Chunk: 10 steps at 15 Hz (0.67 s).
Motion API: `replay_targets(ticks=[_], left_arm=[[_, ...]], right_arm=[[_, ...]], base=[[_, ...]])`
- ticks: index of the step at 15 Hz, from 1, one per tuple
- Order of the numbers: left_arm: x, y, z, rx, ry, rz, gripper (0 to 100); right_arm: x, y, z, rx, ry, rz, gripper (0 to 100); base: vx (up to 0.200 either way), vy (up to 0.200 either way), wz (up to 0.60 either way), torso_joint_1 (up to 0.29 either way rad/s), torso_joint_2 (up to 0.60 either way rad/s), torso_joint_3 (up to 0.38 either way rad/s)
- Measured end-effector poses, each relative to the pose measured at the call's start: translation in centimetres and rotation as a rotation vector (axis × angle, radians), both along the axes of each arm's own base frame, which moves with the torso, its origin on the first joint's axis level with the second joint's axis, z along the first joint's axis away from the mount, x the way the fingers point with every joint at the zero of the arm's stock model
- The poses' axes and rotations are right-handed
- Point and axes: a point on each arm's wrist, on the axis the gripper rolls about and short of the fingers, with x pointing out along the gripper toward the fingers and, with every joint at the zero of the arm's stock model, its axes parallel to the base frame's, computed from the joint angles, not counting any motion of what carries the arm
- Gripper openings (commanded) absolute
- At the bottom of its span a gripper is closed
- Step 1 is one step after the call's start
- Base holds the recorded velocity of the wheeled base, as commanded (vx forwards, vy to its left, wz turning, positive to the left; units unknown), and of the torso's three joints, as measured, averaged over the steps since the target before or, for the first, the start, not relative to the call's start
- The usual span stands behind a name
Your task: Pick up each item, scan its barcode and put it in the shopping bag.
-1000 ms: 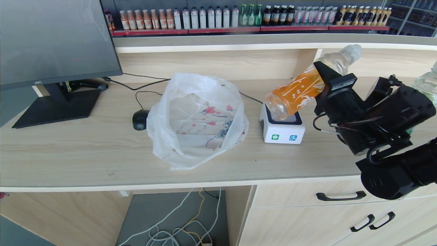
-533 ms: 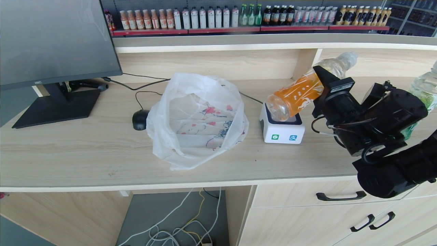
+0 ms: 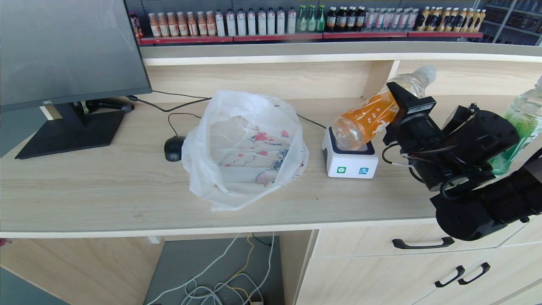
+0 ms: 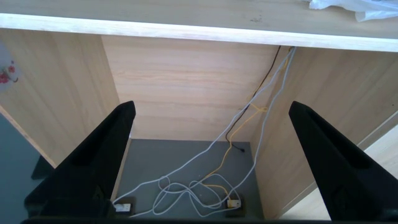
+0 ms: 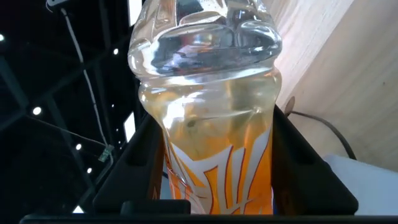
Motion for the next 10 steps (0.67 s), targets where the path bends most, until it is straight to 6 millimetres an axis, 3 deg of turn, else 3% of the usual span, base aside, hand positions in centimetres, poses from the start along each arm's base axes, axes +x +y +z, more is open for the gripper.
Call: replay_targets(ticks=[10], left_arm=[[0.0,0.0,0.0,0.0,0.0,0.0,100]], right_arm=[[0.75,0.21,-0.68,0.016,0.017,-0.01,0]], base=[[0.0,0.0,0.0,0.0,0.0,0.0]])
